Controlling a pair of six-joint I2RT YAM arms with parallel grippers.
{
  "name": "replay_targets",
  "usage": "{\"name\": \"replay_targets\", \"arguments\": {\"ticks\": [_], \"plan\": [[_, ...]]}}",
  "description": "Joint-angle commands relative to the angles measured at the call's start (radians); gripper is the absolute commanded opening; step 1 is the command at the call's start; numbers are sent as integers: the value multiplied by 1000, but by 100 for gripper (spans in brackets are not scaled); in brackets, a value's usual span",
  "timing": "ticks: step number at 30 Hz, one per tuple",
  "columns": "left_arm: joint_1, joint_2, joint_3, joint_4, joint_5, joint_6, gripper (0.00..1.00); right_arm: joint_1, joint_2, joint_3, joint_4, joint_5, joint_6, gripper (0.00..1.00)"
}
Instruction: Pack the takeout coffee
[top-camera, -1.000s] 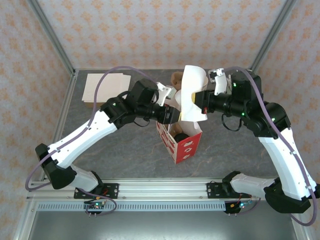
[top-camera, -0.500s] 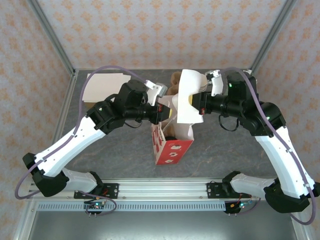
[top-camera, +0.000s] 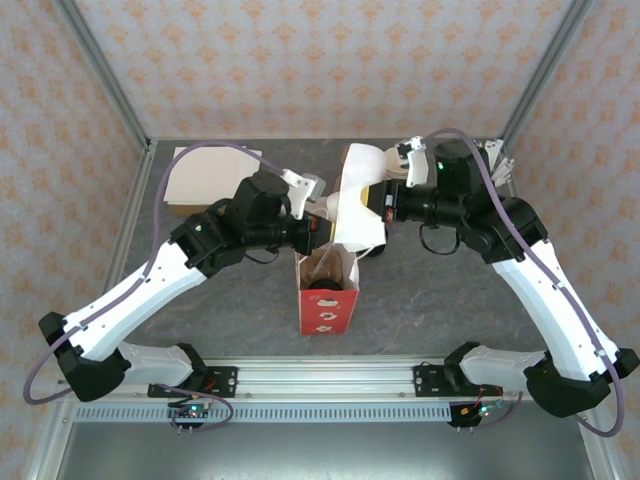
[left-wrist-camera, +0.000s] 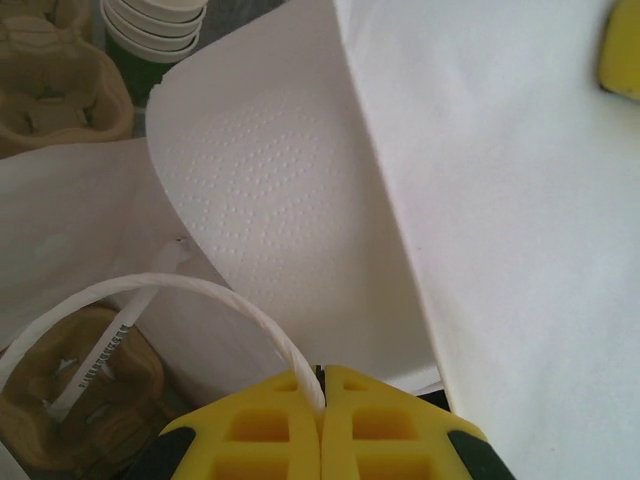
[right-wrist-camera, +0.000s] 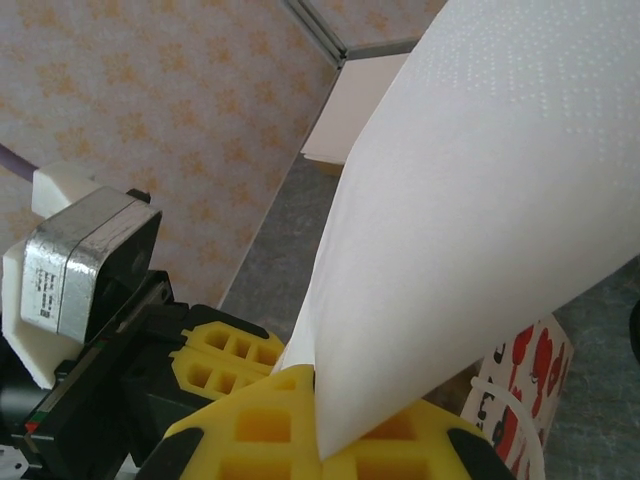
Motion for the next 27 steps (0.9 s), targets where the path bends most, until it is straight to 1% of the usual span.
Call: {"name": "replay_targets", "arguments": {"ticks": [1, 4, 8, 16, 20, 27], "plan": [[-8, -61, -35, 80, -70, -28, 0, 7, -38, -20, 149, -25, 89, 0], [-7, -97, -76, 113, -97, -49, 0, 8, -50, -49, 229, -45, 150, 0], [-8, -128, -118, 123, -140, -79, 0, 15, -28, -60, 206, -62, 168, 0], [-7, -191, -188, 148, -208, -130, 0, 120, 14, -106, 176, -6, 171, 0], [-7, -214, -196, 142, -231, -130, 0, 164, 71, -81, 94, 45, 147, 0], [-8, -243, -202, 111, -263, -123, 0, 197, 151, -26, -74, 111, 92, 0]]}}
